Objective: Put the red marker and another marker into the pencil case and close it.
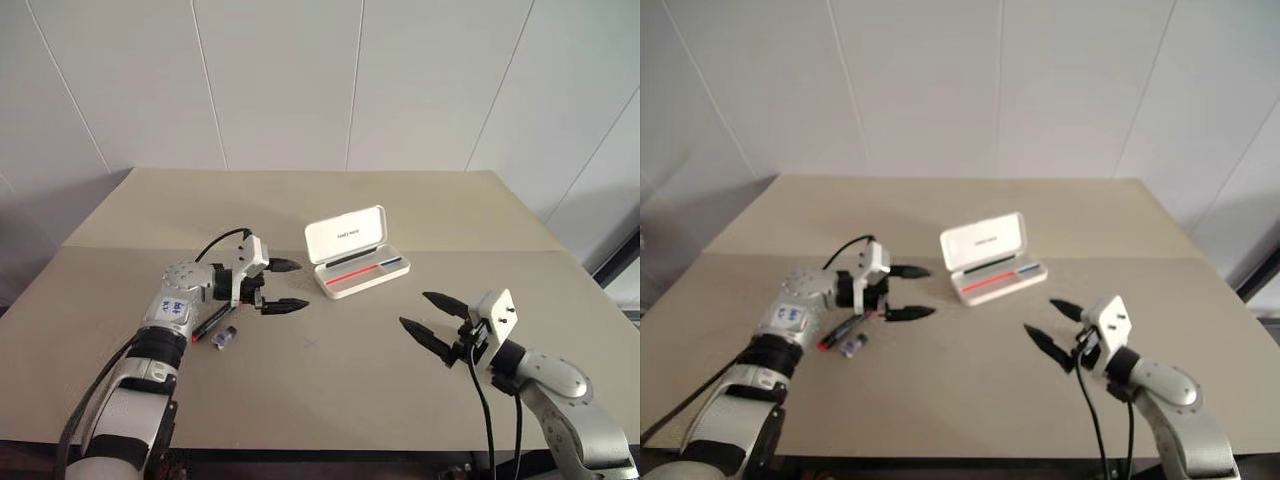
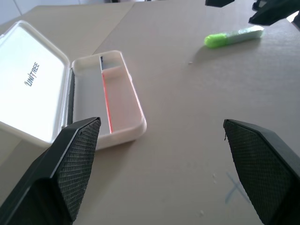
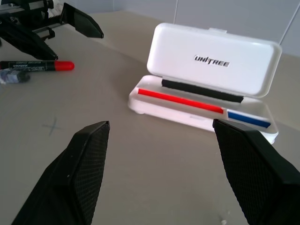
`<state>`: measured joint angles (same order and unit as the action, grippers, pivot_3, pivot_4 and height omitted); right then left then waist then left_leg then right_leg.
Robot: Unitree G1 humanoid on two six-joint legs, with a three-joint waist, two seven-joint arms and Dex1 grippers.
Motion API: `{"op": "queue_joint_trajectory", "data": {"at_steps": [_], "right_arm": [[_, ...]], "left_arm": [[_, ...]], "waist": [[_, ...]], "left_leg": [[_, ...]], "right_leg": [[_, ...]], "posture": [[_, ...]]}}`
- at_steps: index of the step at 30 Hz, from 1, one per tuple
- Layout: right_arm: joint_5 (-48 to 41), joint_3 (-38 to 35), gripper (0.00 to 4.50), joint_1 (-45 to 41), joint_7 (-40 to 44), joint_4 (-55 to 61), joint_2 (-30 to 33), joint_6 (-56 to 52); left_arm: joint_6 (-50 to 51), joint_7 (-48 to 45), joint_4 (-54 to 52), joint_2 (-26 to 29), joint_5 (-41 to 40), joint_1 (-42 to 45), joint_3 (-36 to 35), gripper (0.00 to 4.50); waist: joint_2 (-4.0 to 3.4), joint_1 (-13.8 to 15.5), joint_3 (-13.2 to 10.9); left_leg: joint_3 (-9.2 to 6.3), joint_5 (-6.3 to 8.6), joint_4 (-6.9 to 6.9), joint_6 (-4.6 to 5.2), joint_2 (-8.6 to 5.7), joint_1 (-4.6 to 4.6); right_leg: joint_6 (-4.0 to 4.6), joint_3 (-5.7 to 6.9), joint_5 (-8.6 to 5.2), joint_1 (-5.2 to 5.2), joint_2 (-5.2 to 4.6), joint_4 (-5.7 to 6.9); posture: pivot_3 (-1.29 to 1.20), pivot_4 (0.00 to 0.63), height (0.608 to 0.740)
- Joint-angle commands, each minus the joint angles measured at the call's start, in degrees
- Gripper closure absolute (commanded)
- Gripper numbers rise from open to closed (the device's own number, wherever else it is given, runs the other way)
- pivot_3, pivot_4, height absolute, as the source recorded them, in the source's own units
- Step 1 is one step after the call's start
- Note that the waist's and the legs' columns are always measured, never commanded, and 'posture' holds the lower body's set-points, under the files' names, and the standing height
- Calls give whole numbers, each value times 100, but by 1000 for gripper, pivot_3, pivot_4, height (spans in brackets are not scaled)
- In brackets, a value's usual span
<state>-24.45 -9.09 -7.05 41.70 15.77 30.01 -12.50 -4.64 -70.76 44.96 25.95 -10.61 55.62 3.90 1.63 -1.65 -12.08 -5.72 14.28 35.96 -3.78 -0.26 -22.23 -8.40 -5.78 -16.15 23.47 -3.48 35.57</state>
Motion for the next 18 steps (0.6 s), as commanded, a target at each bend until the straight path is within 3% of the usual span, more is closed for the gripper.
{"op": "queue_joint_trajectory", "data": {"at_steps": [1,8,18], "right_arm": [[-231,-297,0,486,215,460,97,220],[-681,-748,0,1291,653,944,487,133],[-685,-1145,0,1574,438,1073,610,92]], "left_arm": [[-336,128,634,-283,253,540,85,29],[-751,483,1939,-832,696,1271,129,29],[-976,701,2654,-1201,1293,1649,307,29]], "waist": [[1,45,0],[8,16,-4],[13,9,-7]], "left_leg": [[-4,1,0,1,-3,-4],[-6,10,7,17,-13,-17],[1,10,10,16,-9,-10]], "right_leg": [[-3,1,-2,-1,-1,-2],[-20,-3,-2,-5,-5,-21],[-19,-5,-2,-4,-2,-15]], "posture": [[0,150,740],[0,150,740],[0,150,740]]}}
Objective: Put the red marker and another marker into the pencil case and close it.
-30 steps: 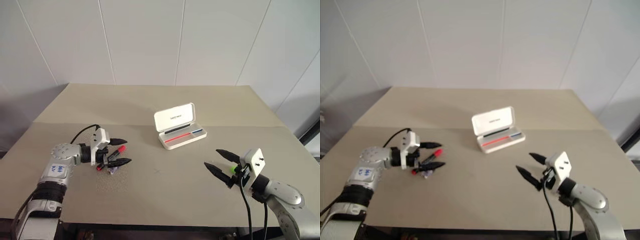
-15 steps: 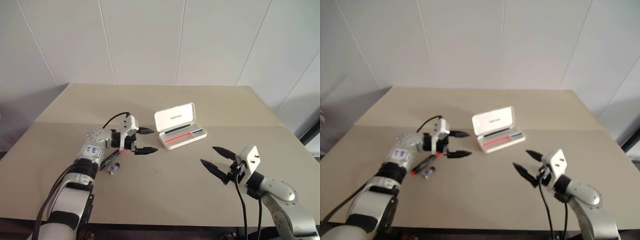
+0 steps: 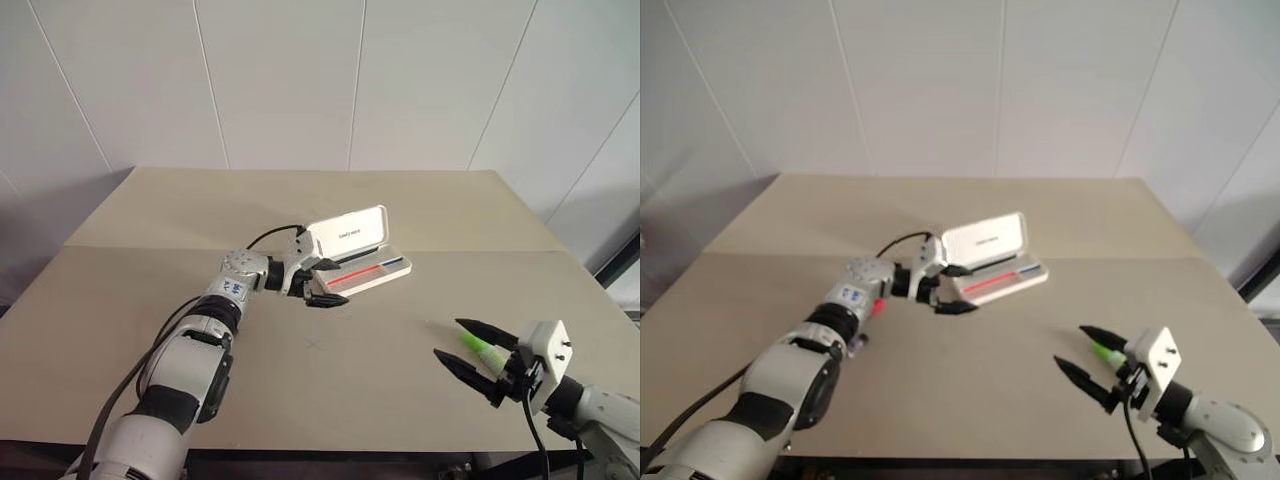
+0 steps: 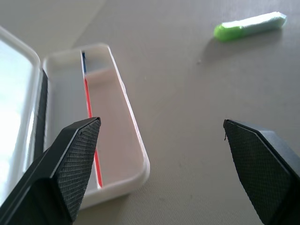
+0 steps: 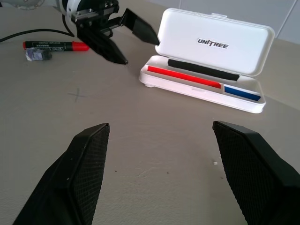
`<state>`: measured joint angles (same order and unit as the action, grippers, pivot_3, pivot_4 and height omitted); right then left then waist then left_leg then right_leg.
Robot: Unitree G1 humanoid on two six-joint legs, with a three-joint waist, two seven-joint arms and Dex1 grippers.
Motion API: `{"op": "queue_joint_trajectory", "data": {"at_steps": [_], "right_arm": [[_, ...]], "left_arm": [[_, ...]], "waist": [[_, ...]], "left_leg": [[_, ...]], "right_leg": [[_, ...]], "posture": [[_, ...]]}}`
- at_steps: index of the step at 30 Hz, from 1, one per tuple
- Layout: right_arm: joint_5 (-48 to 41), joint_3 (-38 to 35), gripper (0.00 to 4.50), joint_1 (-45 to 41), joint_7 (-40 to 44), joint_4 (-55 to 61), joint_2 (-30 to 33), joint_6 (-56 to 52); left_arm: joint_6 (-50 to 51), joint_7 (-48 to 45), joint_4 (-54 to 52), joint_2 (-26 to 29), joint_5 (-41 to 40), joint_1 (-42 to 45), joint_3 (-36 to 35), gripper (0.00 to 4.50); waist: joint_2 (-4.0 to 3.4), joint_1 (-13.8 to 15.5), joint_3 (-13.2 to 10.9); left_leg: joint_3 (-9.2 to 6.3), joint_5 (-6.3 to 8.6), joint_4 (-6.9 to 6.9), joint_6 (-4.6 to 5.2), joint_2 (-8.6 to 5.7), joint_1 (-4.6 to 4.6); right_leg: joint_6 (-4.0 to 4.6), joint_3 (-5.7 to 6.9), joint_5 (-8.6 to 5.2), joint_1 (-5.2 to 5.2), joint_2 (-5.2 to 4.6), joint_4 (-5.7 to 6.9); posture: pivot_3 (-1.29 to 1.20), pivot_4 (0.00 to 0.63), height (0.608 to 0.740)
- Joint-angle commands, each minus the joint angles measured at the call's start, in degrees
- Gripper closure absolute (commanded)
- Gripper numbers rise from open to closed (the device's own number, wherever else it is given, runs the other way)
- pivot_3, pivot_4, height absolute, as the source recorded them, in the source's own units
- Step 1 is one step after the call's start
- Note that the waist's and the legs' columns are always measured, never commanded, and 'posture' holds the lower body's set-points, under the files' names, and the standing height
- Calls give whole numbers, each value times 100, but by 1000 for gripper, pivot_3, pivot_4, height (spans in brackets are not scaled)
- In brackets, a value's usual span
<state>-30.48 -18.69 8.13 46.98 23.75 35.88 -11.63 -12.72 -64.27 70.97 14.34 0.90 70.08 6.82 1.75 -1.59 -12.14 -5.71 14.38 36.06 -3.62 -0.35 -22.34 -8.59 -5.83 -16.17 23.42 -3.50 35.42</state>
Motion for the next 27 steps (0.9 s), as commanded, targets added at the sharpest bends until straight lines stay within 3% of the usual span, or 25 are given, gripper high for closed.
{"op": "queue_joint_trajectory", "data": {"at_steps": [1,27], "right_arm": [[-74,-174,0,87,-118,298,5,8],[-58,-306,0,121,-66,201,43,124]], "left_arm": [[-194,85,81,-55,197,212,31,29],[133,592,566,-567,1140,442,269,29]], "waist": [[1,3,-1],[5,6,-3]], "left_leg": [[0,0,0,0,0,-1],[-1,0,-1,0,-1,-1]], "right_leg": [[0,0,0,0,0,-1],[-2,-1,0,-1,1,-1]], "posture": [[0,150,740],[0,150,740]]}}
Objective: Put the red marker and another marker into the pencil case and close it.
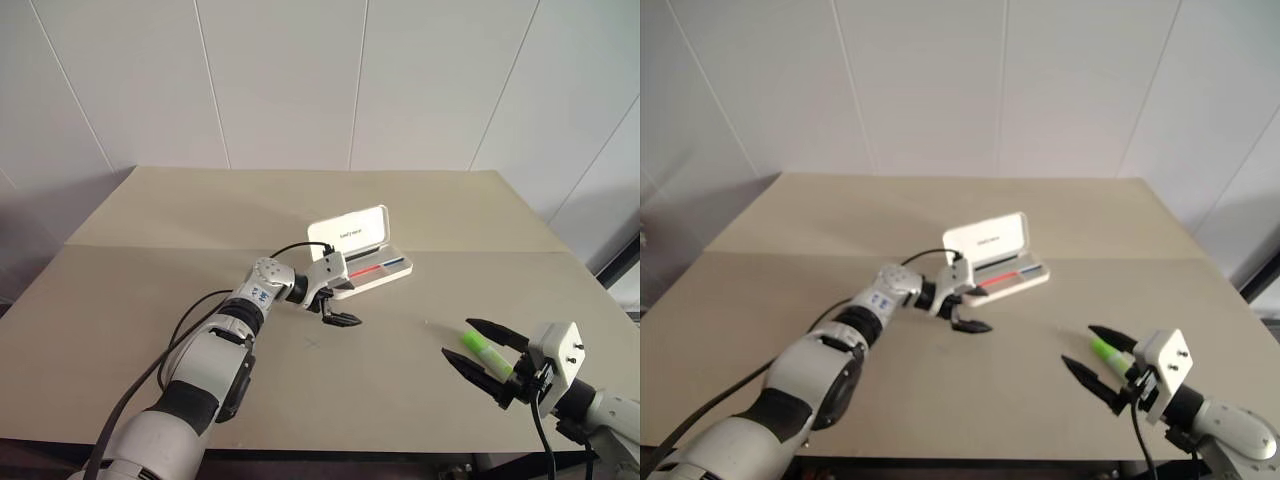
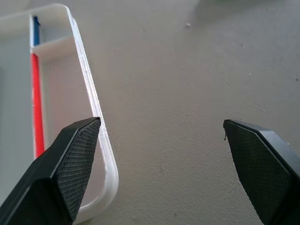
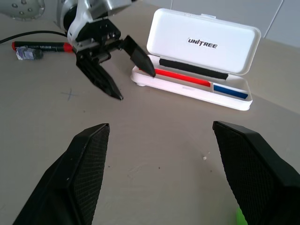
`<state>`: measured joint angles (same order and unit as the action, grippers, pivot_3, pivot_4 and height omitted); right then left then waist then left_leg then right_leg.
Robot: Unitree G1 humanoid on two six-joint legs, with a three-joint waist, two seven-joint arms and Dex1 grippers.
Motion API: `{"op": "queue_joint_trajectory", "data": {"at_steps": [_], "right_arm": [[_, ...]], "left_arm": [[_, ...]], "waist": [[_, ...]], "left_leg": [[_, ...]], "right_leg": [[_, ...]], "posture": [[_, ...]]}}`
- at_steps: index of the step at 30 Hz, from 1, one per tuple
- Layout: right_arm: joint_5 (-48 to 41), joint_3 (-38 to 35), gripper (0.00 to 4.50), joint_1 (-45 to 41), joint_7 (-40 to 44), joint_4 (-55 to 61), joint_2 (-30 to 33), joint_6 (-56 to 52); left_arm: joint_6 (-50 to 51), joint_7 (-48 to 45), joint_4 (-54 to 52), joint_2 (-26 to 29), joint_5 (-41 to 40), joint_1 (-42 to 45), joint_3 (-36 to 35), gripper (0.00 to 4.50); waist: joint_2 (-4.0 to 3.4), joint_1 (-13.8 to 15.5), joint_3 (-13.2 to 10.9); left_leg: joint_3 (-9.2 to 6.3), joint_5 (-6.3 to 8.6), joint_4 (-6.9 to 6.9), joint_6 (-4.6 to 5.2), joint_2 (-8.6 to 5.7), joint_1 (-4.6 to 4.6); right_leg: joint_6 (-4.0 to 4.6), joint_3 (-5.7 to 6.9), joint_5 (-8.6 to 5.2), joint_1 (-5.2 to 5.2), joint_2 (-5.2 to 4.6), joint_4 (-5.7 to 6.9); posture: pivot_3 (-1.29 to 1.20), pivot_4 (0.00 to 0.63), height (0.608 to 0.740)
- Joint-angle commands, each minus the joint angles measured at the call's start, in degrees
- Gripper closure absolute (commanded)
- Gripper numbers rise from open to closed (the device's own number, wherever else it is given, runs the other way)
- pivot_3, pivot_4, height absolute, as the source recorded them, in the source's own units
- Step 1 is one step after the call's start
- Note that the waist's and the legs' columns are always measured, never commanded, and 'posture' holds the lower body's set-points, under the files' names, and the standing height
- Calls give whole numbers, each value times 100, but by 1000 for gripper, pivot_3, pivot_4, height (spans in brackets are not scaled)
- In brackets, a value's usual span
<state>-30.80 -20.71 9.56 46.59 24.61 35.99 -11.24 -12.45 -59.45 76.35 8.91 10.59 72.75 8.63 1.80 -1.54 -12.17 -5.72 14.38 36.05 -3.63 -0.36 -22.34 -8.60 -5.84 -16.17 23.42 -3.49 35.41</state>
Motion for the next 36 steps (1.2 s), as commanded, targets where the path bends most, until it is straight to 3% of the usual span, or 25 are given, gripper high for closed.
{"op": "queue_joint_trajectory", "data": {"at_steps": [1,6,23,27,36], "right_arm": [[-20,-102,0,-15,-42,129,23,83],[-16,-107,0,43,-119,213,1,51],[56,42,0,-233,-149,30,29,11],[58,61,0,-277,-141,6,36,5],[83,81,0,-308,-202,13,44,-27]], "left_arm": [[149,178,44,-31,213,175,107,29],[389,734,100,-71,411,211,162,29],[520,1286,113,16,542,264,110,29],[619,1583,128,28,614,289,138,898],[520,1825,138,46,863,302,244,3863]], "waist": [[0,1,0],[1,-4,-1],[1,-9,-1],[1,-12,-1],[1,-16,-1]], "left_leg": [[0,0,1,0,0,0],[0,0,0,0,0,2],[3,0,2,0,1,6],[4,0,6,0,1,7],[6,-1,3,-1,1,9]], "right_leg": [[0,0,0,-2,0,0],[-1,-1,1,-3,0,-1],[-2,-1,1,-3,0,2],[-2,-1,1,-4,0,3],[-2,-1,1,-4,0,3]], "posture": [[0,150,740],[0,150,740],[0,150,740],[0,150,740],[0,150,740]]}}
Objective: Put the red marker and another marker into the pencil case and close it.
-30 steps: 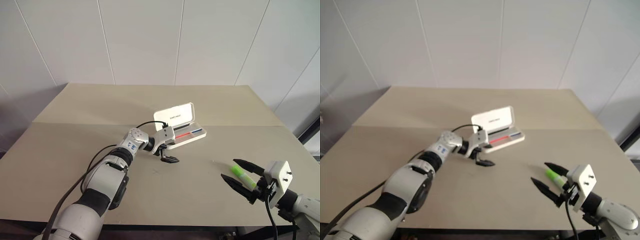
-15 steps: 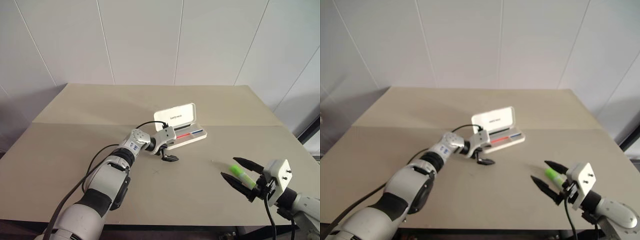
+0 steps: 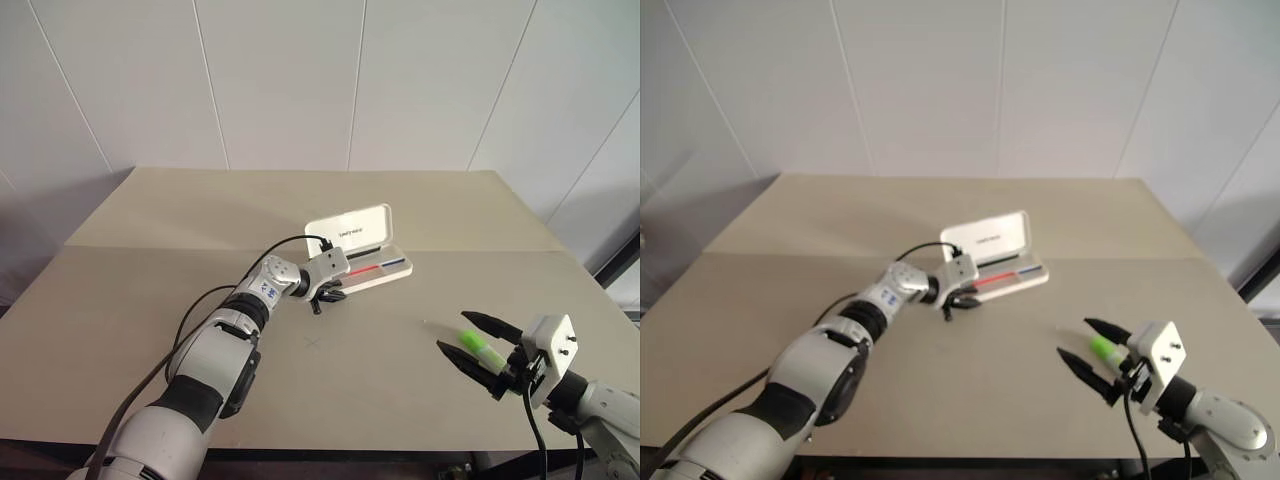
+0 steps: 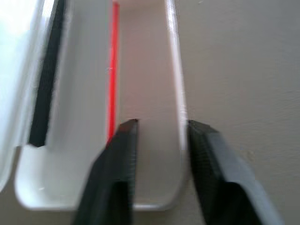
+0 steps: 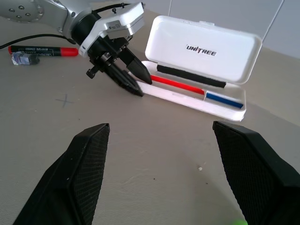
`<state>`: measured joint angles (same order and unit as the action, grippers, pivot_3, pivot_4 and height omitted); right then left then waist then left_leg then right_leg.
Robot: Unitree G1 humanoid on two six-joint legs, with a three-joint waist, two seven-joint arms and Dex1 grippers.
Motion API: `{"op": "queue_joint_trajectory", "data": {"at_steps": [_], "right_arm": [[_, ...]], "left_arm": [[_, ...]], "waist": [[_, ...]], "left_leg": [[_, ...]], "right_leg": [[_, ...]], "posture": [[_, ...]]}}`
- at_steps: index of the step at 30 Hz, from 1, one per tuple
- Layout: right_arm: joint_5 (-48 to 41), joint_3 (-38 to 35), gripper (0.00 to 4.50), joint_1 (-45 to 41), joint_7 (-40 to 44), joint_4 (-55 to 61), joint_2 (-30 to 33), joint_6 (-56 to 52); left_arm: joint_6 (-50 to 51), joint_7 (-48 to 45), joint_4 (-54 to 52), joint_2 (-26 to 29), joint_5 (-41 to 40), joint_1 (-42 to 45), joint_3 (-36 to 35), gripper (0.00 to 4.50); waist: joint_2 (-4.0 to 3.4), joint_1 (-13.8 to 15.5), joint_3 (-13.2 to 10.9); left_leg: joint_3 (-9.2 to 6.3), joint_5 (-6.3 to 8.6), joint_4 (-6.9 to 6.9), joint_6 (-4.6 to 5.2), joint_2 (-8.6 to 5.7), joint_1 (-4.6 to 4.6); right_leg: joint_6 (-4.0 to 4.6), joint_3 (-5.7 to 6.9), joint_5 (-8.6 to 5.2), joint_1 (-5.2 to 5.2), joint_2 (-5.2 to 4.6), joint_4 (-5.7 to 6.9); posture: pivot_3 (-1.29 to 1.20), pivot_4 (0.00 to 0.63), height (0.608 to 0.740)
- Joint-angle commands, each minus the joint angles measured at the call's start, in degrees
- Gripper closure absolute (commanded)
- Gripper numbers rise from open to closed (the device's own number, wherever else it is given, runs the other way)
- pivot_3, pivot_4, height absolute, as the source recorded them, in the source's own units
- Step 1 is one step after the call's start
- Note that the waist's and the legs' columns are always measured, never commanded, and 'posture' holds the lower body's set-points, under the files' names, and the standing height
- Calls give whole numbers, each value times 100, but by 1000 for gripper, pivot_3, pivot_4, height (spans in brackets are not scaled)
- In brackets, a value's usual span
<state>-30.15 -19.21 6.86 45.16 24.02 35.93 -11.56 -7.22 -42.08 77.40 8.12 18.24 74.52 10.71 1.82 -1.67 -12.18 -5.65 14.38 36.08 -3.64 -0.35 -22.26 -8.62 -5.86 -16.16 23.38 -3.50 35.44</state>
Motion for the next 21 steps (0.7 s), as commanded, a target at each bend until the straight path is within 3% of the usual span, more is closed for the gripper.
{"op": "queue_joint_trajectory", "data": {"at_steps": [1,3,11,21], "right_arm": [[22,-64,0,-40,-70,76,49,2],[24,-52,0,-45,-86,79,46,-1],[14,-54,0,-39,-83,62,54,10],[-39,-62,0,-96,43,-17,118,-6]], "left_arm": [[-20,88,34,131,106,122,38,4142],[-54,77,34,145,116,115,42,4480],[-297,-83,-10,278,149,128,92,4480],[-1308,-1019,-311,996,-46,135,35,4480]], "waist": [[0,-7,0],[0,-8,0],[0,-13,0],[0,15,0]], "left_leg": [[1,0,1,0,0,0],[3,0,2,0,1,5],[6,-5,0,-3,2,5],[1,-3,-6,-3,0,-1]], "right_leg": [[0,0,0,0,0,0],[0,-1,1,-1,1,1],[1,-4,1,0,2,1],[0,-4,2,1,0,3]], "posture": [[0,150,740],[0,150,740],[0,150,740],[0,150,740]]}}
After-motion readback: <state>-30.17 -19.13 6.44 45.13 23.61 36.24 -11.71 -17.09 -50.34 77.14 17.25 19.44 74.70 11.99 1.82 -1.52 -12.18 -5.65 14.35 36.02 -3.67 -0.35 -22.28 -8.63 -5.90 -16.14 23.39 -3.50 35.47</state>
